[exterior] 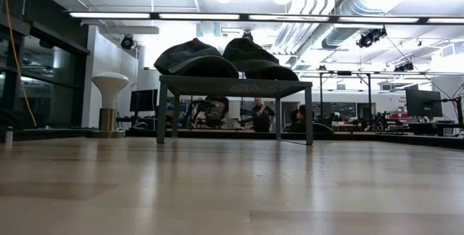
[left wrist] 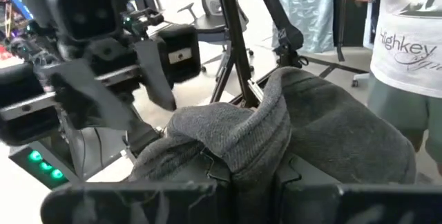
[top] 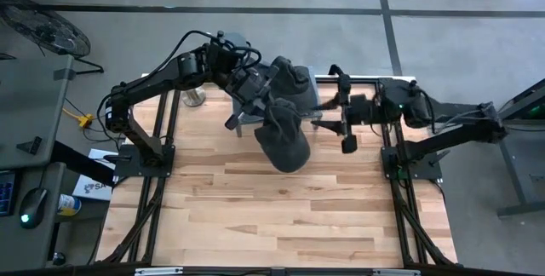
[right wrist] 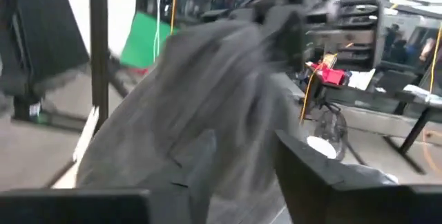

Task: Pick & Place hat
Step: Stack the black cap on top of the other black cap

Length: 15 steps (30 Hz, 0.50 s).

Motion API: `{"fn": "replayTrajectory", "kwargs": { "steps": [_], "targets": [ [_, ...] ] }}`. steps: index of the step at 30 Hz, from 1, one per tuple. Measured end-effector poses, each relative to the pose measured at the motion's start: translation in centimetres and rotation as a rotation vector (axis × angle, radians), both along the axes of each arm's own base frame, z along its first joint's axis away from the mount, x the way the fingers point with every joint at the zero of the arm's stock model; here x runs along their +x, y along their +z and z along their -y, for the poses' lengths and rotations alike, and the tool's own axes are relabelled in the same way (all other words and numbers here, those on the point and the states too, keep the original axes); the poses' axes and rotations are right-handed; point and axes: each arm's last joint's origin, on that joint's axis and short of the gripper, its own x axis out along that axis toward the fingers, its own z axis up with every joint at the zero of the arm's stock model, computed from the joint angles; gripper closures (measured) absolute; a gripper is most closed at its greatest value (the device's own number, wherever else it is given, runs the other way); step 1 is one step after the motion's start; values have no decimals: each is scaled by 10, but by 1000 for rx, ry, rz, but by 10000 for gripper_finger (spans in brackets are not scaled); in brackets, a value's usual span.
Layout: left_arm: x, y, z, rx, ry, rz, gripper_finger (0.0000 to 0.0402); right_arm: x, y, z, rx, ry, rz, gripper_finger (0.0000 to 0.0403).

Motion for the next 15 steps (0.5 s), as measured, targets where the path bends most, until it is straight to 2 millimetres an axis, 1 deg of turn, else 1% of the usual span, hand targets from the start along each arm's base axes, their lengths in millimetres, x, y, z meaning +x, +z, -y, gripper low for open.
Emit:
{"fn": "replayTrajectory", "kwargs": {
  "steps": [4,8,11,15],
  "targets": [
    [0,0,0,-23,10,-17,379,9,3,9,135,14,54,205],
    [0,-1,-1,-24,38,-27,379,19,3,15,276,89,76,146],
    [0,-1,-1,-27,38,-31,379,27,-3,18,318,102,47,121],
    [0,-3,-1,-33,38,-55,379,38,-11,24,319,98,24,112]
  ]
}}
